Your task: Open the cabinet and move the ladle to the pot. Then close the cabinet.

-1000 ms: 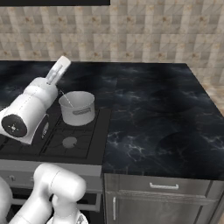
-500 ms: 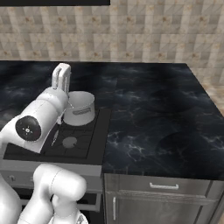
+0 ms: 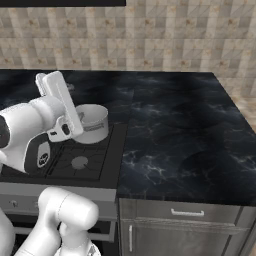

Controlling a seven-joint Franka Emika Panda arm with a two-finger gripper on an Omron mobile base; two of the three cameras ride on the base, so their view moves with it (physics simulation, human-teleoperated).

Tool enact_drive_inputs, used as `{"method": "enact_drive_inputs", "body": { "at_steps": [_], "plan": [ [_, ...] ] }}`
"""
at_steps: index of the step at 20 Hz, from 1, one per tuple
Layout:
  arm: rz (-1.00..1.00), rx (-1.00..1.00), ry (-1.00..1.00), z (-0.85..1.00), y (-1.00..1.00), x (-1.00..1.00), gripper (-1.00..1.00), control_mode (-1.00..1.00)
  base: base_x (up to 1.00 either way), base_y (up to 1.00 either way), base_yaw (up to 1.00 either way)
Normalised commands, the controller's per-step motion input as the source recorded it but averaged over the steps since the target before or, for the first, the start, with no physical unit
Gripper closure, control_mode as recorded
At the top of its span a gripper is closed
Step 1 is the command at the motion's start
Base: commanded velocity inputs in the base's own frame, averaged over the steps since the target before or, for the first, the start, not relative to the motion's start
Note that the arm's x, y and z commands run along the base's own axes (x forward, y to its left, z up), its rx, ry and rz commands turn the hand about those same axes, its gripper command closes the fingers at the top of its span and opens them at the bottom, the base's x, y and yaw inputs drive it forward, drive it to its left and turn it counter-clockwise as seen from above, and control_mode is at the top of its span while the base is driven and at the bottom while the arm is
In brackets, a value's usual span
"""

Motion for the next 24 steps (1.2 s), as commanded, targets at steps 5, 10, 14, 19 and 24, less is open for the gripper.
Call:
{"method": "enact_drive_inputs", "body": {
  "at_steps": [5,10,14,19,24],
  "plan": [
    [-0.12,-0.47,0.3,0.11,0.0,0.0,-1.0,-1.0,0.0,0.0,0.0],
    [-0.04,-0.46,0.36,0.1,-0.06,0.0,-1.0,-1.0,0.0,0.0,0.0],
    [0.06,-0.29,0.31,0.06,-0.09,-0.17,-1.0,-1.0,0.0,0.0,0.0],
    [0.28,-0.28,0.27,0.0,-0.01,-0.24,-1.0,-1.0,0.0,0.0,0.0],
    [0.35,-0.3,0.16,0.0,0.0,-0.12,-1.0,-1.0,0.0,0.0,0.0]
  ]
}}
